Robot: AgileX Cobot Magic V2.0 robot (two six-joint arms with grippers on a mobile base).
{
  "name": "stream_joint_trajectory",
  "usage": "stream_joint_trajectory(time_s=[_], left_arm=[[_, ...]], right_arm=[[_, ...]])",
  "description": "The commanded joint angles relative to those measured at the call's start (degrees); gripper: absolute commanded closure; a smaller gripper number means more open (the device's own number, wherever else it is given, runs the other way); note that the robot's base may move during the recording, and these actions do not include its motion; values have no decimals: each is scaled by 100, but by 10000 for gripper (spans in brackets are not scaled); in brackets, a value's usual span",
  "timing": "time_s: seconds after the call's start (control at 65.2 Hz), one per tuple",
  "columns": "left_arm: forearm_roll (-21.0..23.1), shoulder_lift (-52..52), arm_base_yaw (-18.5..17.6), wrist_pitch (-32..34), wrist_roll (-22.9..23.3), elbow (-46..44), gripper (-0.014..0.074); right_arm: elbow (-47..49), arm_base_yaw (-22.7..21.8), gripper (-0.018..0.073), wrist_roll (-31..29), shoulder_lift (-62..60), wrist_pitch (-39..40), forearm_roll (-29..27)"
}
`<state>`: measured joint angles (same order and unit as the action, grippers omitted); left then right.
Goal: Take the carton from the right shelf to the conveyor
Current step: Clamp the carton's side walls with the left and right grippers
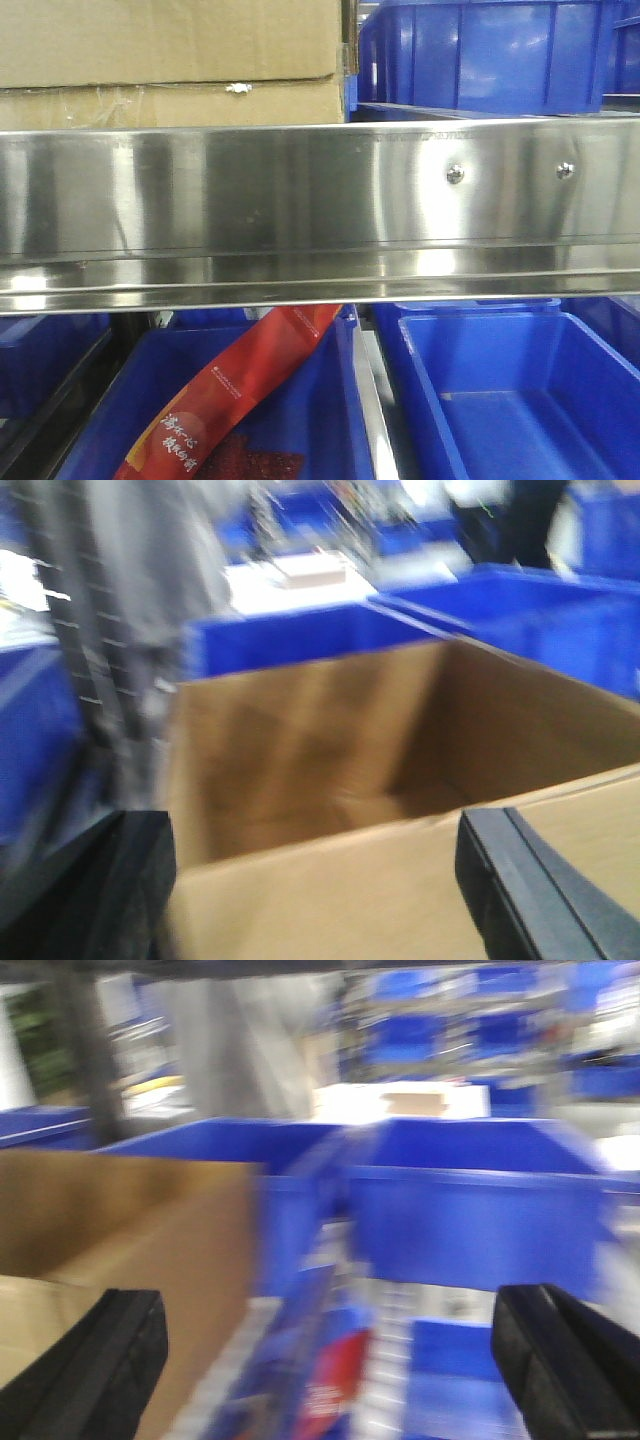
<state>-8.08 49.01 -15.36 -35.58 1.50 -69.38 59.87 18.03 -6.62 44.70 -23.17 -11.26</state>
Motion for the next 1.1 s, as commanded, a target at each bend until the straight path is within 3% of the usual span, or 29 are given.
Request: stream_joint_trajectory(time_s=[0.0, 0.092, 0.23, 0.337, 0.46, 0.583, 0.736, 1.089], left_arm=[[16, 580, -165, -482, -42, -634, 125], [86, 1198, -165, -875, 81, -1361, 125], [-61, 1997, -165, -1362, 493, -2221, 125], [-342, 2534, -101, -1954, 803, -2907, 125], [-220, 3026, 190, -2372, 813, -3438, 125], [46, 3302, 511, -2413, 813, -3587, 125], [44, 3570, 767, -2346, 813, -3594, 125], [-19, 4096, 780, -2178, 813, -3594, 125]], right_arm=[[708, 497, 2, -38, 658, -349, -25], [1660, 816, 2, -38, 1428, -965, -25], [3110, 882, 2, 398, 2445, -2077, 68], [4336, 894, 2, 1098, 3261, -3142, 643], [5523, 1097, 2, 1382, 4068, -4019, 1180], [6236, 1370, 2, 1538, 4628, -4250, 1384], [6624, 1462, 2, 1638, 5203, -4286, 1398], [6638, 1439, 2, 1719, 5926, -4175, 1450]])
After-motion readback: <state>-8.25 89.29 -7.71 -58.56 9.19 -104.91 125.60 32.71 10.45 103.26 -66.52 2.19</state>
